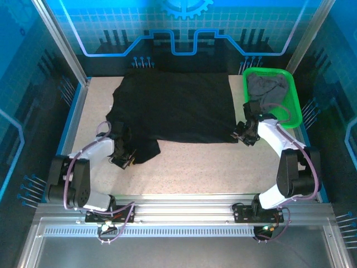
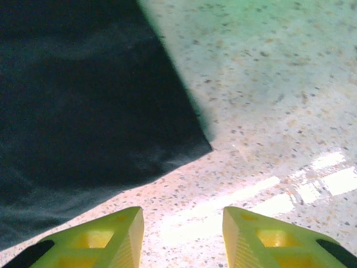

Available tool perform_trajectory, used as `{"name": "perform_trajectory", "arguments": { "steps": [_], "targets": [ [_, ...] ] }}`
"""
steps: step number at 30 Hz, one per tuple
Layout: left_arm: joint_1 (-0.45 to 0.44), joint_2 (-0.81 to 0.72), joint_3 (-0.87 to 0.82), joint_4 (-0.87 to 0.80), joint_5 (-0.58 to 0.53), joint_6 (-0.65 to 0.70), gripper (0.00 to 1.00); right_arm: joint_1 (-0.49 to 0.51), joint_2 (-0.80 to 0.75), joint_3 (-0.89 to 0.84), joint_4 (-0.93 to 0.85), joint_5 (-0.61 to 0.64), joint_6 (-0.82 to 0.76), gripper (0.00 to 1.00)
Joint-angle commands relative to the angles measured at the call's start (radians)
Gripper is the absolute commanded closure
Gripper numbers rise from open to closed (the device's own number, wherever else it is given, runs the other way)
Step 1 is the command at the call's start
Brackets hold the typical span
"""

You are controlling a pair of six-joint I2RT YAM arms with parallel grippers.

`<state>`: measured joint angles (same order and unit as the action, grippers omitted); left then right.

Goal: Fold and stack the t-shirts

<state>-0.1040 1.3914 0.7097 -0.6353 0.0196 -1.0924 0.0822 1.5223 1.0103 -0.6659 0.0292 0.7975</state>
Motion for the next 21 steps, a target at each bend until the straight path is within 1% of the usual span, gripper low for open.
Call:
{"name": "perform_trajectory", "arguments": {
  "steps": [1, 3, 5, 7, 9, 12, 14, 16, 19, 21],
  "targets": [
    [-0.008, -0.186, -0.035, -0.134, -0.067, 0.037, 1.00, -0.026, -0.041, -0.057, 0.007, -0.002, 0.066, 0.59],
    [-0.006, -0.297, -0.069, -0.216, -0.069, 0.037, 1.00, -0.028, -0.054, -0.088, 0.021, -0.002, 0.088, 0.59],
    [-0.006, -0.394, -0.110, -0.264, -0.047, 0.020, 1.00, -0.029, -0.056, -0.115, 0.044, -0.019, 0.108, 0.59],
    [-0.006, -0.476, -0.160, -0.278, -0.003, -0.010, 1.00, -0.029, -0.050, -0.125, 0.070, -0.043, 0.132, 0.60],
    [-0.006, -0.534, -0.200, -0.287, 0.030, -0.041, 1.00, -0.029, -0.040, -0.174, 0.106, -0.065, 0.159, 0.60],
    [-0.006, -0.571, -0.205, -0.317, 0.021, -0.043, 1.00, -0.033, -0.022, -0.189, 0.134, -0.067, 0.169, 0.61],
    [-0.006, -0.582, -0.201, -0.326, 0.017, -0.035, 1.00, -0.034, -0.011, -0.190, 0.141, -0.056, 0.167, 0.62],
    [-0.007, -0.580, -0.199, -0.322, 0.027, -0.029, 1.00, -0.042, 0.009, -0.189, 0.149, -0.071, 0.164, 0.62],
    [-0.006, -0.577, -0.197, -0.316, 0.038, -0.026, 1.00, -0.042, 0.035, -0.178, 0.120, -0.092, 0.174, 0.64],
    [-0.006, -0.580, -0.195, -0.314, 0.037, -0.027, 1.00, -0.041, 0.023, -0.187, 0.093, -0.094, 0.195, 0.65]
  ]
}}
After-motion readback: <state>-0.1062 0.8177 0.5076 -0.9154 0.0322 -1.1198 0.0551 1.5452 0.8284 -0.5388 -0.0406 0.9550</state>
